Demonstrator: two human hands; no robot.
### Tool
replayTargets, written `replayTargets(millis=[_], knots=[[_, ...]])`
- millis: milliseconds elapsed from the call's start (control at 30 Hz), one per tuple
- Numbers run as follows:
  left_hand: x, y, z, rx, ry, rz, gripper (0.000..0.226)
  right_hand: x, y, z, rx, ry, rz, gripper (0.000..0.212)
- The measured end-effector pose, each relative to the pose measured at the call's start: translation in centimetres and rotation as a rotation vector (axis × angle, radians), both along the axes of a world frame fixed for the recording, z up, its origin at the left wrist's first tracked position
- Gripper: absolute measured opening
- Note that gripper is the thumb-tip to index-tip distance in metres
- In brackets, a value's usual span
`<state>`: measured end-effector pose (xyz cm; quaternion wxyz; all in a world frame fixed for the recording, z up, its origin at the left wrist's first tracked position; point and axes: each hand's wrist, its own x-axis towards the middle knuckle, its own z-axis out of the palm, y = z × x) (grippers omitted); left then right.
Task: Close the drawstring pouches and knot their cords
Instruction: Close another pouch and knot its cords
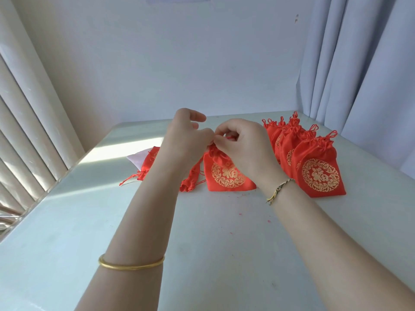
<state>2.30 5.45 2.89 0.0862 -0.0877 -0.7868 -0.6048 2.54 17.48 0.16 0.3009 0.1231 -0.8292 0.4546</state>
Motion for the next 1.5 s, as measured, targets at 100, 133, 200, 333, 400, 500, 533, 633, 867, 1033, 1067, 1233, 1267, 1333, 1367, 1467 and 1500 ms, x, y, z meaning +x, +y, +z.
replayTargets(millis=[100,133,200,333,400,500,533,633,867,1033,1067,1233,1267,1333,1367,1467,1500], knots=[[-0.1,-0.1,-0.2,-0.087,0.071,0.07,0.032,-0.1,0.2,0.0,-0.105,-0.048,-0.028,0.009],[-0.2,-0.4,-0.2,-0.078,0.114,0.108,0.031,-0.2,0.5,0.0,-0.138,-0.065,-0.036,0.01],[-0.4,-1.4,0.0,-0.067,0.183,0.173,0.029,0.0,1.0,0.3,-0.241,-0.124,-0.026,0.015],[0.2,-1.6,0.6,-0.272,0.328,0.161,0.033,0.0,1.3,0.4,-0.386,-0.239,-0.009,0.017],[0.5,-0.7,0.5,-0.379,0.382,0.077,0.031,0.0,1.2,0.4,-0.468,-0.293,0.01,0.017],[0.5,0.2,-0.1,-0.496,0.387,0.064,0.02,0.2,1.3,0.7,-0.566,-0.362,0.053,0.016],[0.4,0.3,-0.3,-0.512,0.386,0.073,0.016,0.2,1.3,0.9,-0.583,-0.379,0.063,0.016],[0.2,0.4,-0.7,-0.537,0.398,0.113,0.009,0.3,1.2,1.0,-0.625,-0.414,0.098,0.014],[-0.2,0.2,-0.8,-0.557,0.41,0.128,0.012,0.2,1.2,1.1,-0.723,-0.5,0.193,0.016],[-0.1,0.2,-0.9,-0.562,0.407,0.103,0.015,0.3,1.2,1.1,-0.728,-0.53,0.24,0.013],[-0.2,0.1,-0.9,-0.569,0.41,0.097,0.015,0.3,1.2,1.1,-0.728,-0.534,0.243,0.013],[-0.4,-0.2,-0.9,-0.558,0.428,0.043,0.011,0.2,1.5,1.1,-0.719,-0.539,0.286,0.012],[-0.5,-0.2,-1.0,-0.552,0.428,0.036,0.01,0.2,1.5,1.1,-0.718,-0.536,0.293,0.012],[-0.5,-0.2,-1.0,-0.542,0.428,0.032,0.005,0.2,1.6,1.0,-0.712,-0.53,0.308,0.013],[-0.6,-0.2,-1.0,-0.53,0.426,0.03,0.004,0.1,1.6,1.0,-0.708,-0.528,0.317,0.012],[-0.8,-0.5,-1.1,-0.441,0.368,0.013,0.004,0.0,2.2,0.8,-0.654,-0.497,0.294,0.009],[-0.9,-0.7,-1.1,-0.405,0.321,0.009,0.004,0.0,2.5,0.7,-0.626,-0.475,0.262,0.008]])
